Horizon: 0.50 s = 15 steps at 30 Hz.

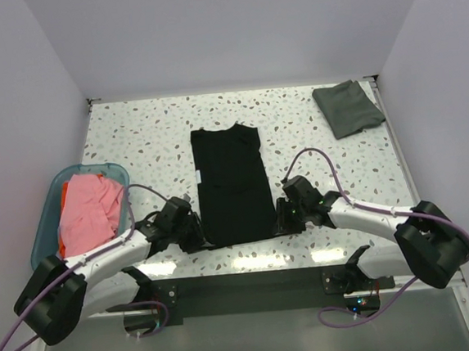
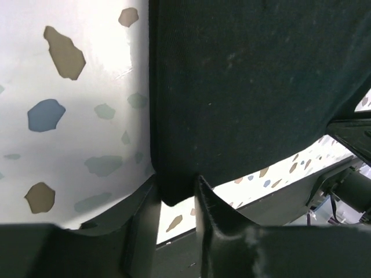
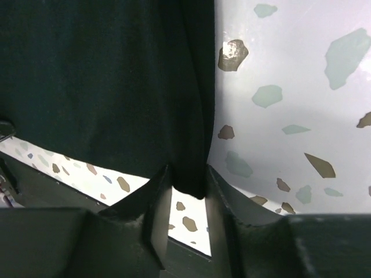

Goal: Fold and stack the t-shirts
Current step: Fold the tshirt

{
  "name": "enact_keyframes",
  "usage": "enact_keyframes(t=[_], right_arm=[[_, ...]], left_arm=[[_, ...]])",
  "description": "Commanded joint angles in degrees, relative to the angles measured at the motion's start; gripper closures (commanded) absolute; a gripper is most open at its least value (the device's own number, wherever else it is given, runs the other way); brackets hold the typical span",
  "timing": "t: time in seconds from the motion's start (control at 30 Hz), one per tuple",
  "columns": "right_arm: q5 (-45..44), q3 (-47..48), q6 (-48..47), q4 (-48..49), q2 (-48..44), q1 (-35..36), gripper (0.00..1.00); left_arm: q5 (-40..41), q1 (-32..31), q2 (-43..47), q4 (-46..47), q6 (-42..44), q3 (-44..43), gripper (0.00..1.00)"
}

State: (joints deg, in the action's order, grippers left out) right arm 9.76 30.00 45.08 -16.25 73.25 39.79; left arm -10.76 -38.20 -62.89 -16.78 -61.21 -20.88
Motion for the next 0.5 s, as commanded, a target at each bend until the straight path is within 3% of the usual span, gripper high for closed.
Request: enact_keyframes(t=[0.0, 0.2, 0.27, 0.47], right_arm=[[0.35, -2.14, 0.45, 0.52, 1.72, 0.46, 0.69], [0.87, -1.7, -1.31, -0.79, 0.14, 0.38, 0.92], [2.19, -2.13, -2.45, -1.67, -2.31, 0.81, 1.0], [-4.37, -5.3, 0.35, -8.42, -15.65, 12.84, 1.0]], left_arm=[[5.32, -0.91, -3.37, -1.78, 0.04, 1.99, 0.67], [6.8, -1.88, -3.38, -1.94, 0.65, -0.11, 1.0], [7.68, -3.11, -2.41, -4.22, 0.22, -0.82, 1.0], [12.94, -14.95, 4.35, -12.3, -5.76, -2.23, 1.0]])
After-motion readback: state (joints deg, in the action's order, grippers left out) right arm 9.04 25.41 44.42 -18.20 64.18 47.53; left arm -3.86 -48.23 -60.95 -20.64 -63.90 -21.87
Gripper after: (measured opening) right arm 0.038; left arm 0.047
